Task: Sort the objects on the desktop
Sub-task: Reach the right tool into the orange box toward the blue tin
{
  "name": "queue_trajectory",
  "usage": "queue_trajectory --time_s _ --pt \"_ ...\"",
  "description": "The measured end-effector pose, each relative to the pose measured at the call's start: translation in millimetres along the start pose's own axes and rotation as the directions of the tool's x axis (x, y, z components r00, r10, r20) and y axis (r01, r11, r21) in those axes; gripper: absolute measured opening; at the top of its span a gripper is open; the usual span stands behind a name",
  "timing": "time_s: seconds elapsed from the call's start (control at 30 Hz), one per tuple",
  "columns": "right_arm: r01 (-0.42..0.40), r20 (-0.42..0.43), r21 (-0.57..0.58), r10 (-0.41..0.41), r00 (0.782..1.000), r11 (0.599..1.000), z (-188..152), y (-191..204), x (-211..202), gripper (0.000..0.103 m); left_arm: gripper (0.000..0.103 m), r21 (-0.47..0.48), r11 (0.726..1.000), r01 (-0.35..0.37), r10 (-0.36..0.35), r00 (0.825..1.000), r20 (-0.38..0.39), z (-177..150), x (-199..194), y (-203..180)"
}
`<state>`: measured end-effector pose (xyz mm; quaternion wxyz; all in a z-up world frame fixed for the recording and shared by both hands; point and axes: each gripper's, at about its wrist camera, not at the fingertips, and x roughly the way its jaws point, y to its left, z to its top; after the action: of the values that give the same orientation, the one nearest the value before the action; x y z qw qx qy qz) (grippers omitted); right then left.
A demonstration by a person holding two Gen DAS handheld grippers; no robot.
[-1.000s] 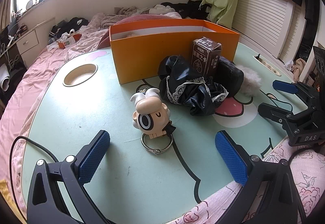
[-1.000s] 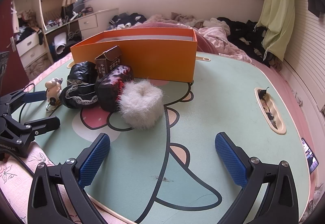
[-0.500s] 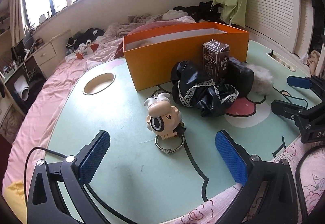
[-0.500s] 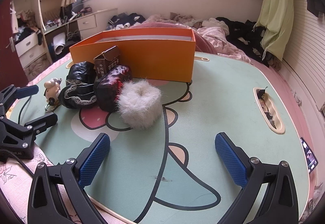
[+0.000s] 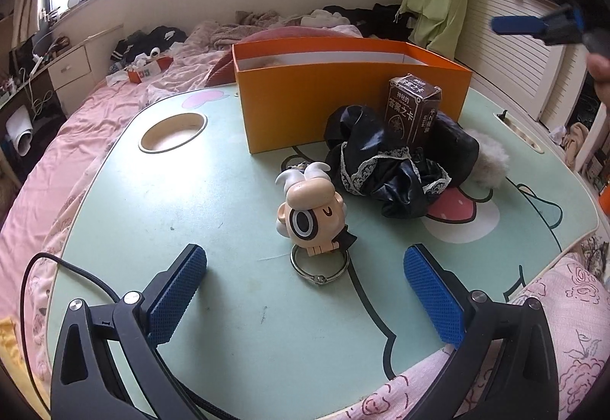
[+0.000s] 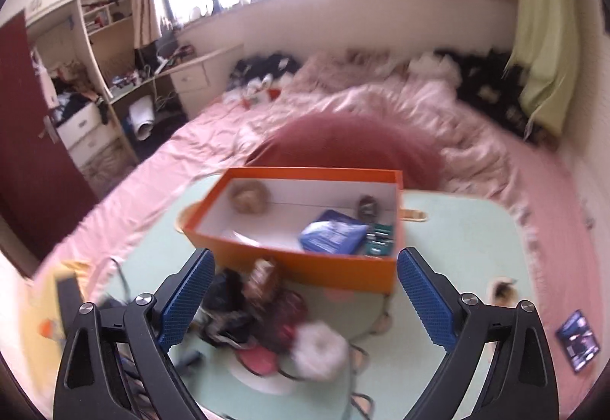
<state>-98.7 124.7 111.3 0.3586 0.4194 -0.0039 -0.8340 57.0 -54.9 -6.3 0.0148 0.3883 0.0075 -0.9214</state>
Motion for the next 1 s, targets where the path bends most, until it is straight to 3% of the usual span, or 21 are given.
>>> queue_trajectory --time_s 0.03,0.1,0.13,0.17,0.23,0.3,0.37,0.47,0.57,0.7,0.87,0.93,1.0 --pt "0.005 -0.046 0.022 -0.004 0.999 1.000 9 0 11 0.096 0.103 0.000 1.000 0.000 0.000 1.000 0.000 0 0 0" --pt "0.029 -0.163 0.082 -0.015 0.986 0.996 30 -7 48 0.082 0.103 0.000 1.000 0.000 0.000 1.000 0.001 0 0 -1" --pt "0.035 -0.229 0.102 -0.011 0.973 0.994 36 -10 65 0.072 0.103 0.000 1.000 0.000 0.000 1.000 0.002 0 0 -1" --pt "0.042 -0.294 0.132 -0.001 0.956 0.990 39 -15 84 0.068 0.103 0.000 1.000 0.001 -0.001 1.000 0.002 0 0 -1" --pt "0.075 -0.372 0.148 -0.014 0.928 0.986 39 -23 106 0.068 0.103 0.001 1.000 0.002 -0.002 1.000 0.003 1 -1 -1" --pt "0.182 -0.420 0.114 -0.119 0.900 0.977 39 -27 125 0.068 0.103 0.000 1.000 0.002 -0.002 1.000 0.004 1 0 -2" --pt "0.232 -0.447 0.095 -0.166 0.879 0.968 36 -27 134 0.069 0.103 0.000 1.000 0.003 -0.003 1.000 0.005 2 0 -1" --pt "0.222 -0.456 0.057 -0.173 0.873 0.973 41 -20 138 0.071 0.103 0.001 1.000 0.004 -0.004 1.000 0.006 2 0 -3" --pt "0.182 -0.485 0.074 -0.125 0.866 0.981 40 -9 151 0.075 0.103 0.001 1.000 0.005 -0.005 1.000 0.007 1 -1 -5" --pt "0.265 -0.450 -0.065 -0.265 0.853 0.962 36 2 163 0.079 0.103 0.002 1.000 0.004 -0.004 1.000 0.008 0 -2 -6" --pt "0.331 -0.406 -0.261 -0.414 0.815 0.907 22 22 172 0.076 0.103 0.002 1.000 0.004 -0.004 1.000 0.008 1 -2 -6" --pt "0.320 -0.376 -0.298 -0.419 0.826 0.899 18 28 169 0.066 0.103 0.001 1.000 0.005 -0.005 1.000 0.008 1 -2 -7" --pt "0.238 -0.346 -0.317 -0.345 0.873 0.918 16 36 163 0.056 0.103 0.002 1.000 0.005 -0.005 1.000 0.009 1 -2 -8"
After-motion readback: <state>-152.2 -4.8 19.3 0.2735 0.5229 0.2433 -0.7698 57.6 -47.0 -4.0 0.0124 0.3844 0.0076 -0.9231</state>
